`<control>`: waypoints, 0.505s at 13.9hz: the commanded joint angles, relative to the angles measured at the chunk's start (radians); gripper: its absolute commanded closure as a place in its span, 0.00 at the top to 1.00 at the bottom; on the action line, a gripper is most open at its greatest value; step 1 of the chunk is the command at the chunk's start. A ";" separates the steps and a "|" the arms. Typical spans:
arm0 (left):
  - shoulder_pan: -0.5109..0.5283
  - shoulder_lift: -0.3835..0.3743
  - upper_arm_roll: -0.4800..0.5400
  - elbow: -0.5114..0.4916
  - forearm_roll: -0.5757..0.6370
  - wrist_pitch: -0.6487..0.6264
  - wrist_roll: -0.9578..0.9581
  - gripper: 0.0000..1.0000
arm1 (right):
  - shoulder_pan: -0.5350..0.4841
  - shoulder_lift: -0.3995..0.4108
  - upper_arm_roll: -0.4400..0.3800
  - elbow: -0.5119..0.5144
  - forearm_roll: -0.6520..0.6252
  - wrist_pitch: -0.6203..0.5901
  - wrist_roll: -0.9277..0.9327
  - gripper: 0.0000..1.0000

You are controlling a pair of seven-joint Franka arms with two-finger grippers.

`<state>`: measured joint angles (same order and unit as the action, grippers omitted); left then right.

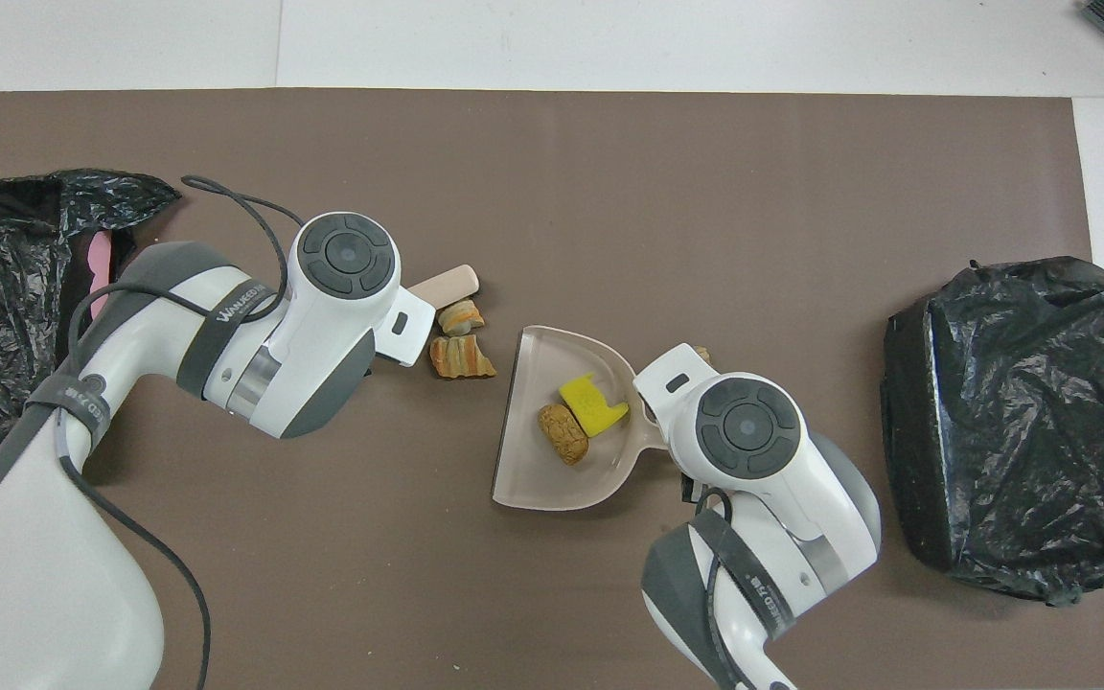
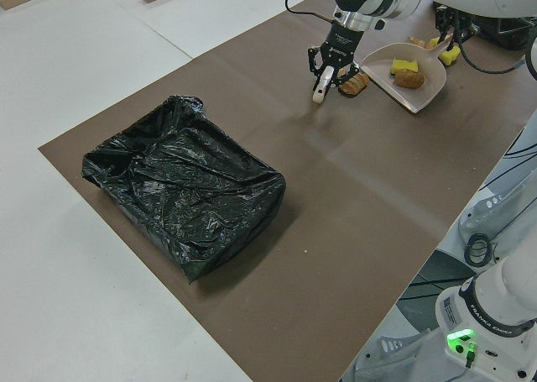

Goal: Sweep and dump trash in bin

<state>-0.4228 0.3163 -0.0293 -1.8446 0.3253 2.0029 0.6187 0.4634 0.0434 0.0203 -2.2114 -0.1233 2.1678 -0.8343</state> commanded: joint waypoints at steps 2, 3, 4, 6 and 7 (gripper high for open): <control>-0.056 -0.100 0.009 -0.133 -0.159 -0.053 -0.026 0.00 | 0.004 0.000 0.003 0.007 0.019 -0.046 0.033 0.00; -0.063 -0.109 0.009 -0.134 -0.217 -0.055 -0.080 0.00 | 0.004 0.000 0.003 0.007 0.019 -0.046 0.034 0.00; -0.077 -0.118 0.008 -0.134 -0.262 -0.059 -0.141 0.00 | 0.006 0.000 0.003 0.006 0.019 -0.043 0.034 0.00; -0.117 -0.123 0.008 -0.139 -0.333 -0.067 -0.239 0.00 | 0.004 0.000 0.003 0.004 0.019 -0.042 0.034 0.00; -0.126 -0.125 0.008 -0.139 -0.383 -0.067 -0.284 0.00 | 0.004 0.000 0.003 0.003 0.019 -0.042 0.034 0.00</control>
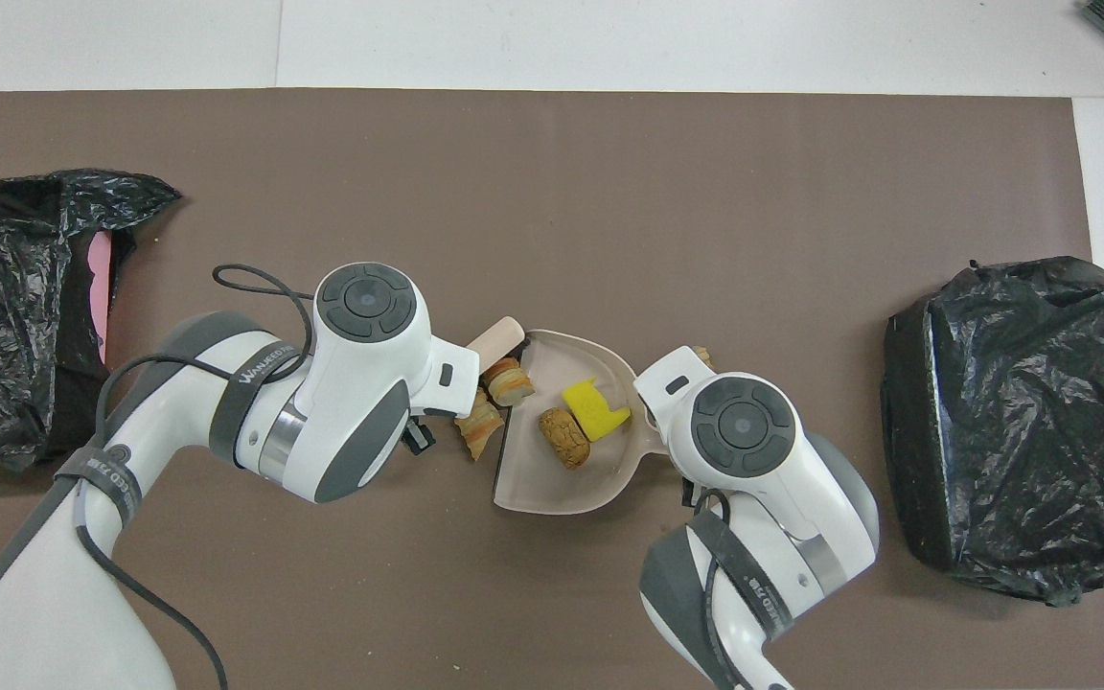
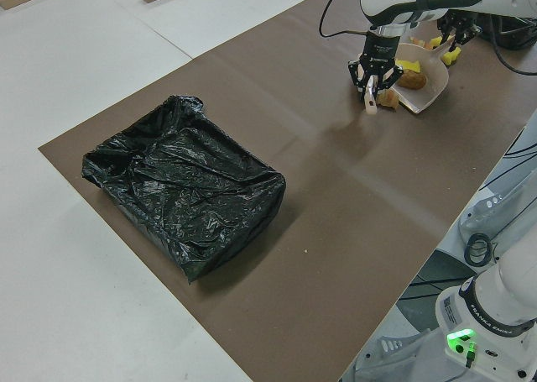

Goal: Sweep and dump trash in bin

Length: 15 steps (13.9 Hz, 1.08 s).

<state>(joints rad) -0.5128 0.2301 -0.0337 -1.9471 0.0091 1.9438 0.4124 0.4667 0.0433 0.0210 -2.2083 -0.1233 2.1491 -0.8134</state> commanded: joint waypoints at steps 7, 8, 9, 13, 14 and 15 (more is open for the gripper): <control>-0.039 -0.097 0.014 0.007 -0.211 -0.120 -0.224 0.00 | 0.001 -0.002 0.002 -0.002 0.019 -0.022 0.011 0.00; -0.035 -0.098 0.015 0.005 -0.218 -0.135 -0.271 0.00 | 0.001 -0.002 0.002 -0.002 0.019 -0.022 0.010 0.00; -0.035 -0.103 0.015 -0.001 -0.218 -0.141 -0.321 0.00 | 0.001 -0.002 0.002 -0.002 0.019 -0.022 0.008 0.00; -0.041 -0.161 0.018 -0.079 -0.216 -0.206 -0.668 0.00 | 0.000 0.000 0.002 -0.002 0.019 -0.018 0.003 0.00; -0.045 -0.176 0.018 -0.108 -0.216 -0.191 -0.688 0.00 | 0.000 -0.002 0.002 -0.002 0.019 -0.018 0.002 0.00; -0.050 -0.195 0.018 -0.140 -0.216 -0.184 -0.716 0.00 | 0.000 -0.002 0.002 -0.004 0.019 -0.018 0.002 0.00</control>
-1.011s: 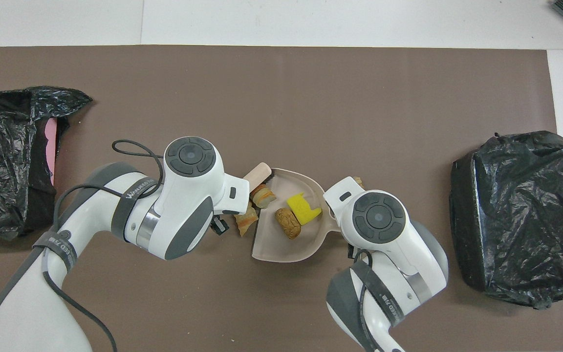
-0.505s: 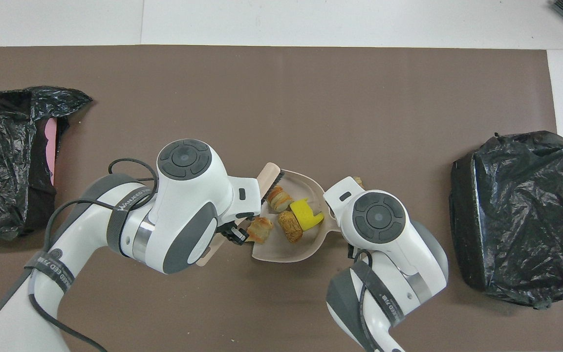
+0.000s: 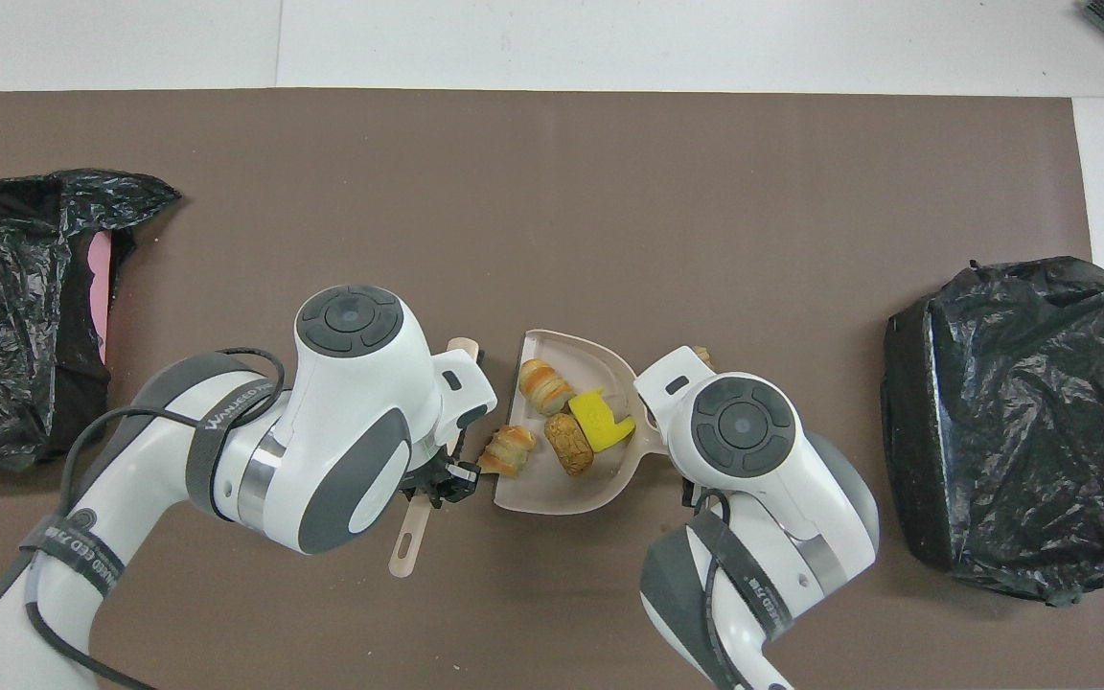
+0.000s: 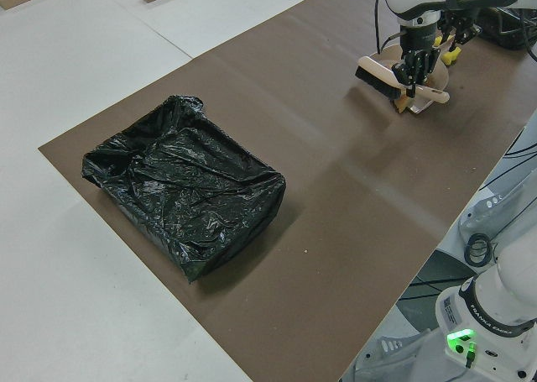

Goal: Sweep and dump trash in bin

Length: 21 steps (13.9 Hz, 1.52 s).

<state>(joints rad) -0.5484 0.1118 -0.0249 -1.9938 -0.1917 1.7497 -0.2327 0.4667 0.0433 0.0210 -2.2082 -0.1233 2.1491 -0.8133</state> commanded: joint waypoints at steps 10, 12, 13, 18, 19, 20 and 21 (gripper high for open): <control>-0.251 -0.141 0.003 -0.295 -0.145 0.339 -0.318 0.00 | -0.003 0.000 0.002 -0.004 0.019 -0.017 0.002 0.00; -0.289 -0.126 0.003 -0.268 -0.178 0.379 -0.318 0.00 | -0.003 0.000 0.002 -0.004 0.019 -0.017 0.002 0.00; -0.291 -0.115 0.003 -0.243 -0.178 0.373 -0.316 0.00 | -0.003 0.000 0.002 -0.004 0.019 -0.017 0.002 0.00; -0.240 -0.110 0.014 -0.133 -0.166 0.182 -0.318 0.00 | -0.005 0.000 0.002 -0.004 0.019 -0.017 0.002 0.00; -0.216 -0.116 0.014 -0.120 -0.163 0.141 -0.313 0.00 | -0.005 0.000 0.002 -0.004 0.019 -0.017 0.002 0.00; -0.191 -0.133 0.014 -0.120 -0.163 0.117 -0.312 0.00 | -0.005 0.000 0.002 -0.004 0.019 -0.017 0.002 0.00; -0.171 -0.155 0.014 -0.120 -0.163 0.100 -0.309 0.00 | -0.006 0.000 0.002 -0.004 0.019 -0.018 0.003 0.00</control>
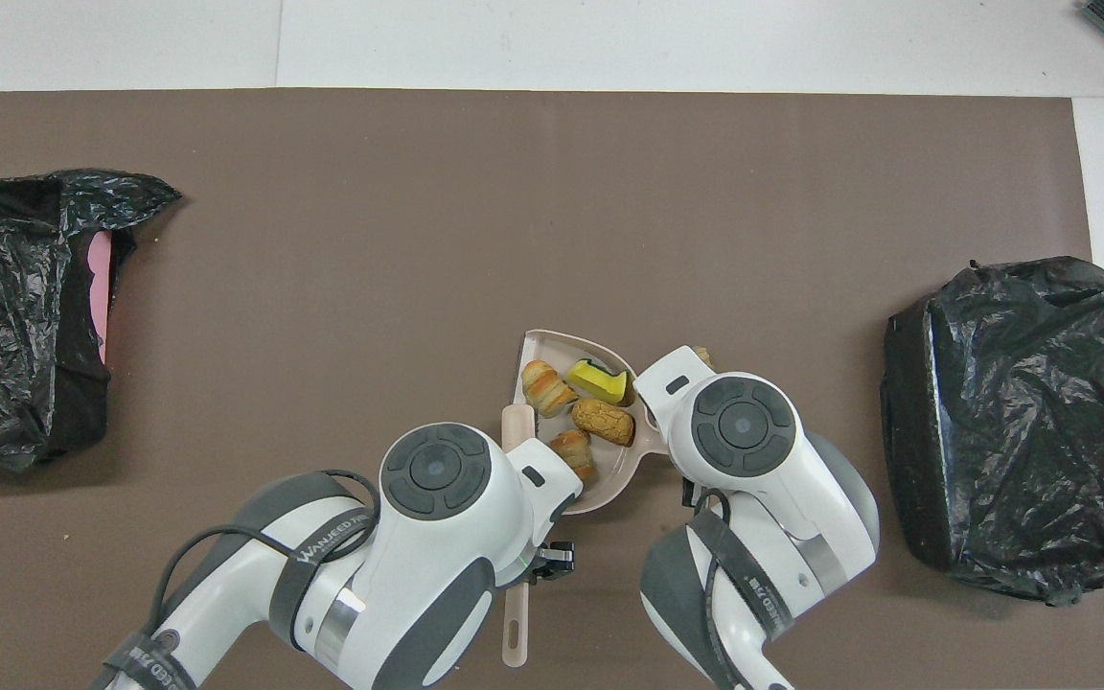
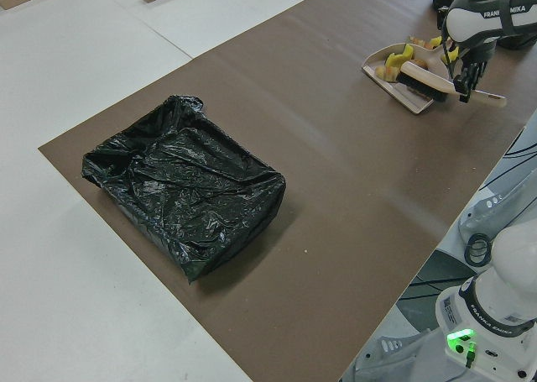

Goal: Sweep and dump trash in bin

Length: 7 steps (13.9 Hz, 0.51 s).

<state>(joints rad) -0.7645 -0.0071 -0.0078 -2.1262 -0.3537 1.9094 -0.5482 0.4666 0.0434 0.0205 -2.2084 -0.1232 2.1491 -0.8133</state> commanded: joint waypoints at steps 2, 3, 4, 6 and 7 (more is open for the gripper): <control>0.082 -0.043 -0.003 0.014 0.005 -0.099 -0.005 0.00 | -0.014 0.001 0.002 0.001 0.020 -0.028 0.011 0.00; 0.083 -0.045 -0.003 0.012 0.037 -0.105 -0.007 0.00 | -0.017 -0.002 0.001 0.007 0.020 -0.031 0.010 0.00; 0.083 -0.047 -0.003 0.008 0.077 -0.102 -0.007 0.00 | -0.034 -0.007 0.001 0.027 0.020 -0.040 0.011 0.00; 0.082 -0.060 -0.003 -0.015 0.088 -0.086 -0.025 0.00 | -0.063 -0.029 -0.004 0.073 0.020 -0.115 -0.001 0.00; 0.083 -0.062 -0.003 -0.017 0.088 -0.075 -0.024 0.00 | -0.087 -0.049 -0.005 0.090 0.020 -0.138 -0.024 0.00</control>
<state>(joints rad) -0.6853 -0.0376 -0.0053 -2.1166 -0.2863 1.8269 -0.5529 0.4217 0.0343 0.0139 -2.1602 -0.1208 2.0773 -0.8120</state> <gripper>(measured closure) 0.736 0.678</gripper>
